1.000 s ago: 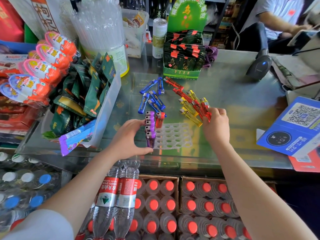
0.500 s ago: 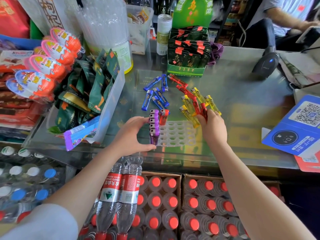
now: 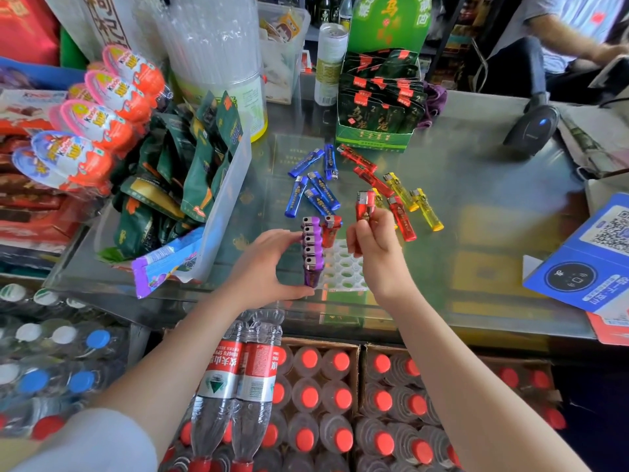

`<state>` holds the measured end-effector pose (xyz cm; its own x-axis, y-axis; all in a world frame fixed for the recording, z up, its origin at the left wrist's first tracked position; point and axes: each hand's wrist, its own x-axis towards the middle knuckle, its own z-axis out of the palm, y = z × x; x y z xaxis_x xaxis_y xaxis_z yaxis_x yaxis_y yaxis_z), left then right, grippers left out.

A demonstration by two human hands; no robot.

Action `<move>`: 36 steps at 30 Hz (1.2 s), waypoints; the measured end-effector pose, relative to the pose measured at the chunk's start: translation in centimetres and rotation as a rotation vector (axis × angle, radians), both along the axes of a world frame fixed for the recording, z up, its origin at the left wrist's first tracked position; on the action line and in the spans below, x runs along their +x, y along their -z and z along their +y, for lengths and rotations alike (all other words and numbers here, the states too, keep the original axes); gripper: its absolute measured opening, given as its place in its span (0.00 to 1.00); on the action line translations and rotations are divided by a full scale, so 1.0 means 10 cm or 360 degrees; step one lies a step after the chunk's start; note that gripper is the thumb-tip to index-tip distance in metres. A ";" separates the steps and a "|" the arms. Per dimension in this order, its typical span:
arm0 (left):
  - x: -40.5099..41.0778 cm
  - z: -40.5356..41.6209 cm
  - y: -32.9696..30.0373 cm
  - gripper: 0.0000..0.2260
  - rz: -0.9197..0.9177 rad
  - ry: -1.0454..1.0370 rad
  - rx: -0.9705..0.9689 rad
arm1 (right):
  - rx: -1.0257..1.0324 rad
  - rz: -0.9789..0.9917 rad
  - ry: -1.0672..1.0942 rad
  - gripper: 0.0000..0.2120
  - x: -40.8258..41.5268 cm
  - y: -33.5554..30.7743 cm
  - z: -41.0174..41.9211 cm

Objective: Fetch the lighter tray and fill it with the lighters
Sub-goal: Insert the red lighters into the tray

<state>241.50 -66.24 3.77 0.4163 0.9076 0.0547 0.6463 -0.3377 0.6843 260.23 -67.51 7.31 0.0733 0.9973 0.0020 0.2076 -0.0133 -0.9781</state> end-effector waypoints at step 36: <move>0.01 0.00 0.00 0.35 -0.0049 0.0010 0.0057 | 0.0097 -0.0975 -0.0082 0.05 -0.04 -0.04 0.05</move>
